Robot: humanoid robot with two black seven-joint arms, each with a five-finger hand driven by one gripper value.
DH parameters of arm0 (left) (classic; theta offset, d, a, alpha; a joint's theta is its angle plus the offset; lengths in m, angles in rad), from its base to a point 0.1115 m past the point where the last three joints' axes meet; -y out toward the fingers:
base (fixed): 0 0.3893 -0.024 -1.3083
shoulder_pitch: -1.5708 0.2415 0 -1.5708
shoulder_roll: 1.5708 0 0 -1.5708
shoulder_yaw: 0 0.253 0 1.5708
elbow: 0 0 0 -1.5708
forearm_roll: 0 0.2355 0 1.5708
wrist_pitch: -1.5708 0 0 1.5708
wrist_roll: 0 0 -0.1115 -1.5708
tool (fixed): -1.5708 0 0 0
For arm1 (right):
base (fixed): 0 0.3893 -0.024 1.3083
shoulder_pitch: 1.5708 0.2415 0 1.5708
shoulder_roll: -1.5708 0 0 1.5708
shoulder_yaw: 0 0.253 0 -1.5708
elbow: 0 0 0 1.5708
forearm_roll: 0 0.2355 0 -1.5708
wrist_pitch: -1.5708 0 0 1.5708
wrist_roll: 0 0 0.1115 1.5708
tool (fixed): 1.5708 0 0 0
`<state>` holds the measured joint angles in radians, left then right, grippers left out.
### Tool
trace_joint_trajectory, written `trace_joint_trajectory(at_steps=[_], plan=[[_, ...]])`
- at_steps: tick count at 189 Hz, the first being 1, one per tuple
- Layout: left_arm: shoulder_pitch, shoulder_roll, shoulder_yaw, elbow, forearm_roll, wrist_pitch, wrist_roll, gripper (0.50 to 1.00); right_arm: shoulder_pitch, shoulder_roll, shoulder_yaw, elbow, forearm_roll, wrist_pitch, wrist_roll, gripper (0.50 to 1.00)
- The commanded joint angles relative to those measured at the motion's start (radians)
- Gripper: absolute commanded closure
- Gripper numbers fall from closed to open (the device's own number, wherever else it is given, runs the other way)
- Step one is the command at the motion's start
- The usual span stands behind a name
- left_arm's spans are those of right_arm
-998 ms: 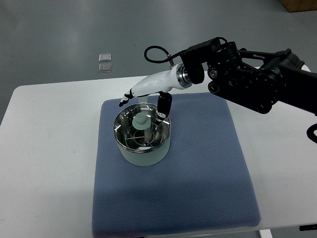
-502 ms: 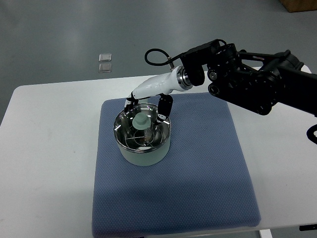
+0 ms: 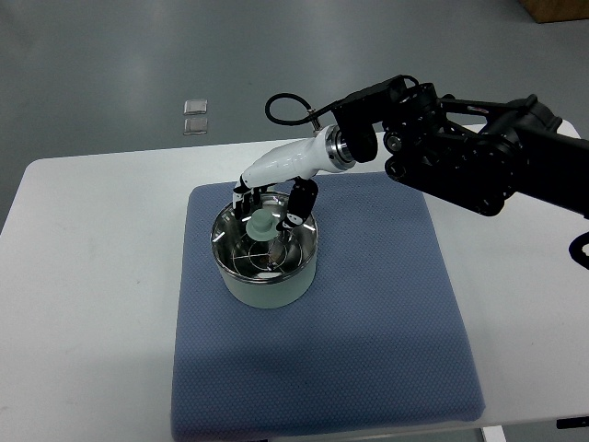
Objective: Open lid and place right of pot
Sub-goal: 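Close the right hand fingers around the lid knob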
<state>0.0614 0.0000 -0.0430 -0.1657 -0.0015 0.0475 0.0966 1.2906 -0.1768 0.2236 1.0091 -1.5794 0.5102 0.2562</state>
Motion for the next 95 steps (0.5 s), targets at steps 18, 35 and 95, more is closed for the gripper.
trace_joint_trajectory(at_steps=[18,35,95], plan=[[0.0,0.0,0.0,0.0,0.0,0.0,0.0,0.5,-0.01,0.002,0.0,-0.001,-0.001,-0.004,0.0,0.773],[0.0,0.0,0.0,0.0,0.0,0.0,0.0,0.5,-0.011,0.002,0.0,-0.001,-0.001,-0.005,0.0,0.773],[0.0,0.0,0.0,0.0,0.0,0.0,0.0,0.5,-0.019,0.002,0.0,-0.003,-0.002,-0.016,0.0,0.832]])
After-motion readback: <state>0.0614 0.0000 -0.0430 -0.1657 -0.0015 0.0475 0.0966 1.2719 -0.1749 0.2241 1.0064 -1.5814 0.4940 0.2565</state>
